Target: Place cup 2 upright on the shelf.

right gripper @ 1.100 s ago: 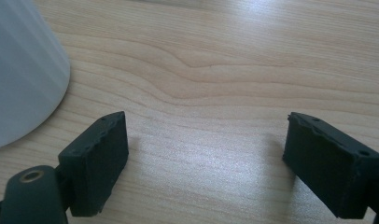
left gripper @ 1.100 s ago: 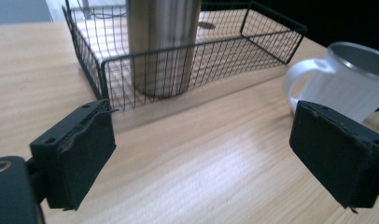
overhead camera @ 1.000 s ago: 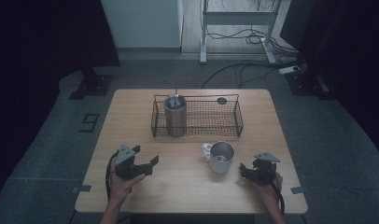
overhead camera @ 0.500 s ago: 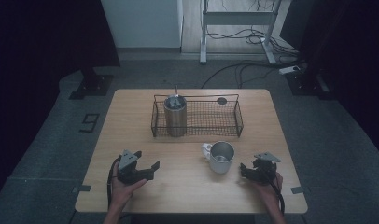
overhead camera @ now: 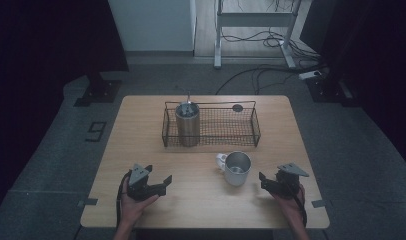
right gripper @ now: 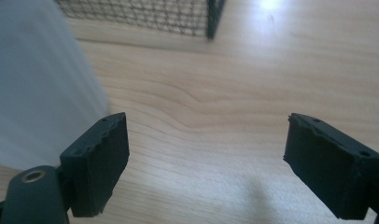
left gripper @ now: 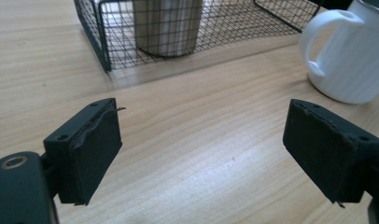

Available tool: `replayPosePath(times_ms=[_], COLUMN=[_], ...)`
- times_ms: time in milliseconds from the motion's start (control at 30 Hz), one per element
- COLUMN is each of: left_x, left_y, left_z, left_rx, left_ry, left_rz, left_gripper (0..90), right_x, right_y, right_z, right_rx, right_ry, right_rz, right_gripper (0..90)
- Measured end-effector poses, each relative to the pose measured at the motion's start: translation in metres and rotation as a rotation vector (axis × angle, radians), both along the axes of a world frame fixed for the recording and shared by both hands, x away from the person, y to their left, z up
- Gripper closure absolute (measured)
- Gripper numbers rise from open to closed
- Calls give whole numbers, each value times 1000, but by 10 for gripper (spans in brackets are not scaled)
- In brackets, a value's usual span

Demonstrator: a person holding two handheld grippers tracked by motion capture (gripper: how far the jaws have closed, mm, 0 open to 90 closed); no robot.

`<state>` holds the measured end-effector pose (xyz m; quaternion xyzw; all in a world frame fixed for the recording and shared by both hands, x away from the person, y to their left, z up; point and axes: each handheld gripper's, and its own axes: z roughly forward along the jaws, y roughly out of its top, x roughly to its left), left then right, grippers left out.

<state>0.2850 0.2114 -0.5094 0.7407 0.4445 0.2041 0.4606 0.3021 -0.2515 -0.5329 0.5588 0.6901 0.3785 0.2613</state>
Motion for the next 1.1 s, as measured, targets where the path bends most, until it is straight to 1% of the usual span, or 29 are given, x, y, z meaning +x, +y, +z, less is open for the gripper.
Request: replayPosePath(times_ms=[133, 167, 233, 300, 400, 467, 500, 567, 667, 800, 867, 933, 1100], left_x=[-1, -1, 0, 0, 0, 0, 1, 1, 1, 1, 1, 1, 2], left_y=[-1, -1, -1, -1, -1, -1, -1, -1, -1, 0, 0, 0, 0], left_z=[-1, -2, -3, -4, -5, -5, -6, -7, -7, -7, -7, -7, -8], left_rx=[6, 8, 8, 8, 7, 4, 3, 5, 11, 12, 11, 7, 2], left_ry=[6, 9, 21, 27, 31, 36, 39, 45, 49, 52, 52, 55, 63], left_rz=[4, 6, 15, 18, 14, 15, 19, 29, 36, 35, 36, 37, 39], left_gripper=[116, 116, 118, 123, 124, 125, 125, 126, 130, 133, 135, 140, 143], right_x=[-3, -4, -6, -9, -14, -17, -18, -21, -23, -23, -21, -19, -15], right_y=[4, 5, 7, 11, 16, 20, 22, 27, 37, 47, 51, 56, 67], right_z=[9, 11, 17, 23, 34, 40, 43, 48, 53, 55, 54, 53, 51], right_rx=[23, 35, 85, 83, 105, 110, 119, 150, 147, 140, 134, 127, 101], right_ry=[-22, -23, -22, -36, -64, -81, -87, -93, -99, -101, -90, -74, -62], right_rz=[21, 26, 46, 54, 76, 91, 100, 137, 172, 194, 197, 213, 225], right_gripper=[133, 133, 131, 130, 131, 130, 130, 127, 119, 95, 61, 40, 2])
